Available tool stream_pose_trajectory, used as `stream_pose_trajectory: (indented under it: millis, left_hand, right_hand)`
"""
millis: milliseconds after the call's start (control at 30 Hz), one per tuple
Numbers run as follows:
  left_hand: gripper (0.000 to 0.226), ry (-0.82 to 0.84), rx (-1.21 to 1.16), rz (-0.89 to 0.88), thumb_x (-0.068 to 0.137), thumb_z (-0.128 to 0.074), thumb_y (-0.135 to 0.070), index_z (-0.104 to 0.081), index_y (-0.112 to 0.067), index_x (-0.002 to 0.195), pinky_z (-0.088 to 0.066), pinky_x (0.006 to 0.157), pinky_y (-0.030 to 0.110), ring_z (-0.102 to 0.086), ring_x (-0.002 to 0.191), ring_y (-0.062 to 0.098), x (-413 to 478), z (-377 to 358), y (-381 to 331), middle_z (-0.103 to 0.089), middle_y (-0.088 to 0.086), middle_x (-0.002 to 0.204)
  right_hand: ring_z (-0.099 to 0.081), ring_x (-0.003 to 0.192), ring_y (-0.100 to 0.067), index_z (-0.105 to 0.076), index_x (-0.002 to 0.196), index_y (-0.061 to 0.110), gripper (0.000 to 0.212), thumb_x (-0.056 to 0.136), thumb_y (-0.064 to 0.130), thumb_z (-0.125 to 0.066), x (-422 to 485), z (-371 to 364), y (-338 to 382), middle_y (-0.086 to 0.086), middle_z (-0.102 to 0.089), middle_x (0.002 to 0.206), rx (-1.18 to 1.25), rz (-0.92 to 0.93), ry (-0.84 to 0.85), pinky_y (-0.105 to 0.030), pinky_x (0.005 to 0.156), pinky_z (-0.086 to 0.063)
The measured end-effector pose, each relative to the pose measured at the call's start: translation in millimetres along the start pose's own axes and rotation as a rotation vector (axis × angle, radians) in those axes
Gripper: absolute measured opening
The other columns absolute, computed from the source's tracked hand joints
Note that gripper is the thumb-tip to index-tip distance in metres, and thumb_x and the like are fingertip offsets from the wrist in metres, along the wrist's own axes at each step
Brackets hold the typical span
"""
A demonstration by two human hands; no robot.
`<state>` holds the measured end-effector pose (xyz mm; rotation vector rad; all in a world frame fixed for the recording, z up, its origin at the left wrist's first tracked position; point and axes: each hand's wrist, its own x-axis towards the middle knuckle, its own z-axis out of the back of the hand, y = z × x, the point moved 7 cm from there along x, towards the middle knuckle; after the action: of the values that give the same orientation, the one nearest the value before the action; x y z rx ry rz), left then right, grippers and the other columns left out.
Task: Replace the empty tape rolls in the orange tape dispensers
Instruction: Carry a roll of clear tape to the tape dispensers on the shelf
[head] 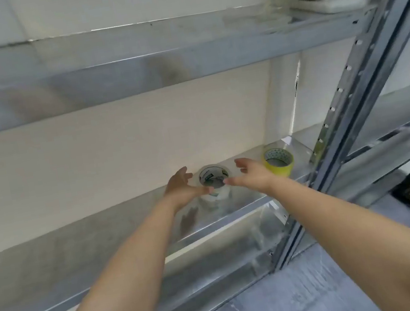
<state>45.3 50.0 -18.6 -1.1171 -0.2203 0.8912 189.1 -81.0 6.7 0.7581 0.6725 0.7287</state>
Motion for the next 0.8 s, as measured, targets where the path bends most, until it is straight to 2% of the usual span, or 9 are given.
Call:
stream_pose_trajectory:
  millis: [100,233,300,367,433,533,600,700,800]
  left_hand:
    - [0.118,0.025,0.017,0.029,0.053,-0.09,-0.031,-0.02,-0.012,0.147,-0.037,0.102,0.029,-0.041,0.132,0.021,10.8,-5.0,5.7,-0.042,0.005,0.146]
    - [0.12,0.021,0.036,0.065,0.054,-0.09,-0.028,-0.017,-0.013,0.148,-0.033,0.109,0.036,-0.036,0.135,0.023,25.2,-8.2,12.2,-0.036,0.008,0.149]
    - [0.121,0.023,0.027,0.085,0.055,-0.089,-0.026,-0.014,-0.014,0.148,-0.032,0.111,0.038,-0.034,0.137,0.024,24.8,-13.1,13.7,-0.033,0.008,0.151]
    - [0.12,0.034,-0.014,0.098,0.058,-0.088,-0.019,-0.01,-0.013,0.149,-0.03,0.112,0.04,-0.032,0.138,0.026,22.4,-23.0,14.7,-0.031,0.008,0.152]
    - [0.115,0.056,-0.062,0.101,0.06,-0.086,-0.011,-0.012,-0.012,0.148,-0.035,0.107,0.034,-0.036,0.135,0.025,20.6,-33.5,13.8,-0.039,0.007,0.146]
    - [0.075,0.012,-0.039,0.033,0.057,-0.085,-0.003,-0.047,-0.027,0.117,-0.042,0.085,0.014,-0.055,0.113,0.015,22.7,-39.9,5.1,-0.057,-0.01,0.113]
    - [0.065,-0.01,-0.024,0.015,0.055,-0.085,-0.003,-0.049,-0.041,0.093,-0.041,0.069,0.002,-0.056,0.091,-0.002,24.0,-42.5,0.1,-0.056,-0.022,0.095]
    - [0.06,-0.036,-0.057,0.058,0.056,-0.085,-0.005,-0.049,-0.041,0.088,-0.043,0.075,0.012,-0.055,0.089,0.0,20.7,-43.5,1.8,-0.058,-0.021,0.093]
    - [0.063,-0.127,-0.087,0.104,0.059,-0.085,-0.007,-0.051,-0.025,0.109,-0.041,0.084,0.025,-0.054,0.098,0.013,9.7,-34.1,5.7,-0.059,-0.007,0.105]
  right_hand:
    - [-0.037,0.135,-0.025,-0.026,0.144,0.008,0.09,0.073,0.034,-0.076,18.9,-3.6,-8.5,-0.01,-0.034,0.15,-0.146,-0.016,0.046,-0.033,0.109,-0.035]
    - [-0.047,0.115,-0.015,-0.03,0.14,0.009,0.091,0.067,0.03,-0.081,40.3,-13.2,-9.2,-0.009,-0.044,0.142,-0.179,0.033,0.121,-0.019,0.086,-0.035]
    - [-0.045,0.113,-0.013,-0.021,0.143,0.009,0.102,0.064,0.027,-0.083,48.5,-20.7,-13.1,-0.009,-0.043,0.142,-0.145,0.049,0.174,-0.019,0.088,-0.033]
    - [-0.043,0.126,-0.019,-0.004,0.147,0.01,0.119,0.061,0.027,-0.085,55.4,-31.1,-19.4,-0.008,-0.041,0.143,-0.151,0.064,0.234,-0.021,0.093,-0.033]
    - [-0.043,0.129,-0.022,0.001,0.147,0.013,0.127,0.058,0.029,-0.087,61.5,-36.2,-22.7,-0.006,-0.043,0.142,-0.159,0.081,0.258,-0.025,0.099,-0.036]
    - [-0.047,0.125,-0.022,-0.01,0.145,0.013,0.123,0.052,0.035,-0.088,70.4,-38.4,-22.7,-0.003,-0.048,0.137,-0.178,0.128,0.283,-0.032,0.101,-0.042]
    - [-0.051,0.119,-0.021,-0.023,0.138,0.012,0.114,0.049,0.04,-0.088,74.3,-38.6,-23.0,-0.003,-0.05,0.133,-0.199,0.169,0.298,-0.031,0.097,-0.044]
    - [-0.054,0.11,-0.018,-0.037,0.128,0.014,0.099,0.048,0.041,-0.088,75.8,-37.4,-18.2,-0.001,-0.053,0.125,-0.213,0.222,0.305,-0.026,0.087,-0.044]
    - [-0.058,0.107,-0.019,-0.045,0.123,0.013,0.091,0.048,0.038,-0.089,75.3,-40.3,-6.6,0.0,-0.06,0.119,-0.209,0.26,0.342,-0.029,0.088,-0.048]
